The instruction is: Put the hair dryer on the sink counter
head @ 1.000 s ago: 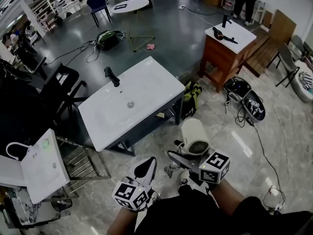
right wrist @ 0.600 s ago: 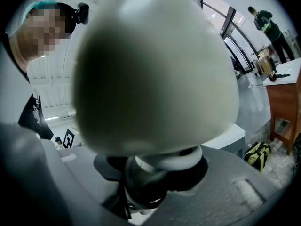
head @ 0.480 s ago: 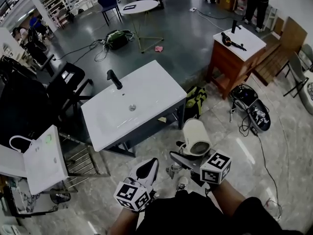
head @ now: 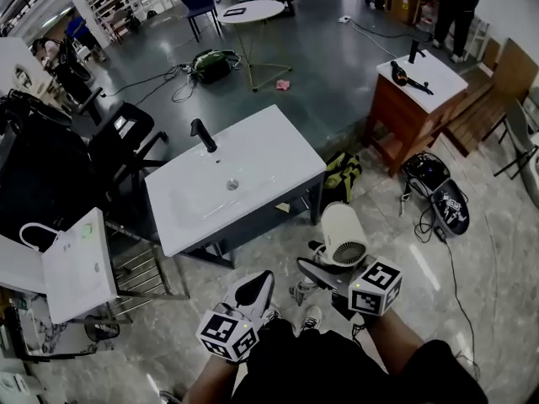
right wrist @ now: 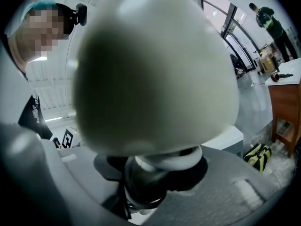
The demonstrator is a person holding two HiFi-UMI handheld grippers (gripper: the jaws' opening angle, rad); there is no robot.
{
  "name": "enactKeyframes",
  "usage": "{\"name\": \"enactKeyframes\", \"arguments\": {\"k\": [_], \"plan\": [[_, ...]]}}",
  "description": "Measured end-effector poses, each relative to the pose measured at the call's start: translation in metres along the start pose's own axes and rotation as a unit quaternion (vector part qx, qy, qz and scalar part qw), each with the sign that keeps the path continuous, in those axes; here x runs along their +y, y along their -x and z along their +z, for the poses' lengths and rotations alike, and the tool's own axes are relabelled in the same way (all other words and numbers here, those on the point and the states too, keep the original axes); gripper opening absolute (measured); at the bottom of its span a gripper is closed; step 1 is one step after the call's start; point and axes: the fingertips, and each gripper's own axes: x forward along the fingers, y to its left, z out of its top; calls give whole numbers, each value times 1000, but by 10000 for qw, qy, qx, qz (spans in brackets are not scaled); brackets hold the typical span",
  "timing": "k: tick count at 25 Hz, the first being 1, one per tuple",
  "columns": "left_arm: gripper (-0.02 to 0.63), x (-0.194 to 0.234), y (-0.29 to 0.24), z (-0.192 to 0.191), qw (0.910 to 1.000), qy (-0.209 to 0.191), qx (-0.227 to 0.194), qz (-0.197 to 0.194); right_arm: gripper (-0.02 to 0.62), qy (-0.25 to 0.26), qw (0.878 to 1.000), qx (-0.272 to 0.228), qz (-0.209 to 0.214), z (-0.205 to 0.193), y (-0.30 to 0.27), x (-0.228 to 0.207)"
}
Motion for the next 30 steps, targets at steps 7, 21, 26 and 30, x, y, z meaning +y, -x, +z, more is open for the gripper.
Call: {"name": "enactKeyframes", "arguments": {"k": [7,21,26,30], "plan": [[3,8,-13,0,10000,15,5,-72,199,54,9999,-15,-125,8,-3,-13],[3,46,-63,16,9993,84,98,-354,199,-11,9989,-70,-474,33,-29,-60],[3,67,-82,27,9991,122,141,-391,199,-82,9986,-42,-527,41,-48,-81],[3,88,-95,33,9989,177,176,-405,199,-138,9984,-14,-540,46,-68,-98]]}}
